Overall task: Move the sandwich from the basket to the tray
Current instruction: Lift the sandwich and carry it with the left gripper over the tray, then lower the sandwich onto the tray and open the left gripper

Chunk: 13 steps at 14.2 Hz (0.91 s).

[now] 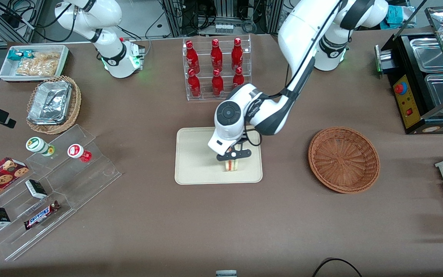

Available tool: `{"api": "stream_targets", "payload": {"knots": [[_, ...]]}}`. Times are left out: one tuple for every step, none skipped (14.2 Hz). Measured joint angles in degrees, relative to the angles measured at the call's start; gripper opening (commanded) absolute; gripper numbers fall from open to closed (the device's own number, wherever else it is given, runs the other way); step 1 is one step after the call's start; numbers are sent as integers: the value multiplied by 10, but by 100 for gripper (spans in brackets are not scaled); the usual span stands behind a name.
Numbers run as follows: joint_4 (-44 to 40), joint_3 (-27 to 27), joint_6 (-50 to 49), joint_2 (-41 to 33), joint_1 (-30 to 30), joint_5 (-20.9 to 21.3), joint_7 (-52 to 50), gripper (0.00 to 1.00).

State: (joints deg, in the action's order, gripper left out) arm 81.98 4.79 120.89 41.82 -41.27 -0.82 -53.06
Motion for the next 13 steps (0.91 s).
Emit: {"api": "stream_targets", "payload": {"knots": [[-3, 0, 20, 10, -7, 0, -8, 0], [-5, 0, 36, 18, -14, 0, -17, 0], [-6, 0, 47, 24, -18, 0, -21, 0], [-7, 0, 54, 29, -22, 0, -23, 3], [-10, 0, 57, 33, -23, 0, -26, 22], [-14, 0, 58, 37, -24, 0, -29, 98], [-16, 0, 58, 38, -24, -1, -35, 100], [-17, 0, 58, 38, -24, -1, -40, 100], [-19, 0, 58, 38, -24, -1, -43, 100], [-21, 0, 58, 38, -24, -1, -44, 100], [-23, -1, 58, 38, -24, 0, -44, 100], [-27, -1, 58, 38, -24, 0, -44, 100], [-31, -2, 55, 35, -24, 1, -41, 100]]}}
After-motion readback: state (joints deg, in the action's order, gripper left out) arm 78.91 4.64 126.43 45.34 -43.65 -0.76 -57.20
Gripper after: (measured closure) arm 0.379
